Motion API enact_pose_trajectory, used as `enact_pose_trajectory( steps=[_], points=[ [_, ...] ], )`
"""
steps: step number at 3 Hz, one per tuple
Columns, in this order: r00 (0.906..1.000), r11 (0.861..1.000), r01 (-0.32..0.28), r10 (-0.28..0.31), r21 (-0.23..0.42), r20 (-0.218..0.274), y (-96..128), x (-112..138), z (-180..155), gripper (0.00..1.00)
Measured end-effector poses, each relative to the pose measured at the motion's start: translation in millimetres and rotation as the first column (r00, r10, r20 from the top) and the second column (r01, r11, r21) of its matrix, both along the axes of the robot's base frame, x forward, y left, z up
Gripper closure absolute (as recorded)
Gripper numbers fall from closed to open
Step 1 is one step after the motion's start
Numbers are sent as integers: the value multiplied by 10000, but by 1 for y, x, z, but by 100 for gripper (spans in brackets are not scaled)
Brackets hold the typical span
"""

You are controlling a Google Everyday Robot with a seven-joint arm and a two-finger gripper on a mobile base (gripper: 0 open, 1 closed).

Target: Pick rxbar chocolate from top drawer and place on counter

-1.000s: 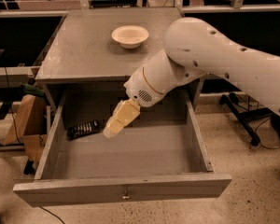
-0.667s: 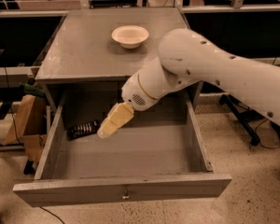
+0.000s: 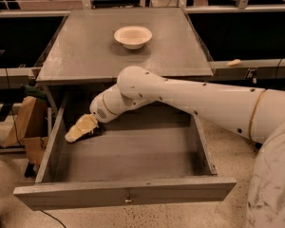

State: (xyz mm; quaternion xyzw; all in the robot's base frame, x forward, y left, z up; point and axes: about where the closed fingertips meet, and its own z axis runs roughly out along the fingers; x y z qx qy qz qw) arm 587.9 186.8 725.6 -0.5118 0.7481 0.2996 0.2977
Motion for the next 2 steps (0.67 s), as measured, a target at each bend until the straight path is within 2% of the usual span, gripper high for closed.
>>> enact_pose_trajectory(
  steps=[1,2],
  points=[
    [10000,10000,-7,7,-7,10,0,0,1,0],
    [9994,9994,324,-325,144,95,6,12,-10,0]
  ],
)
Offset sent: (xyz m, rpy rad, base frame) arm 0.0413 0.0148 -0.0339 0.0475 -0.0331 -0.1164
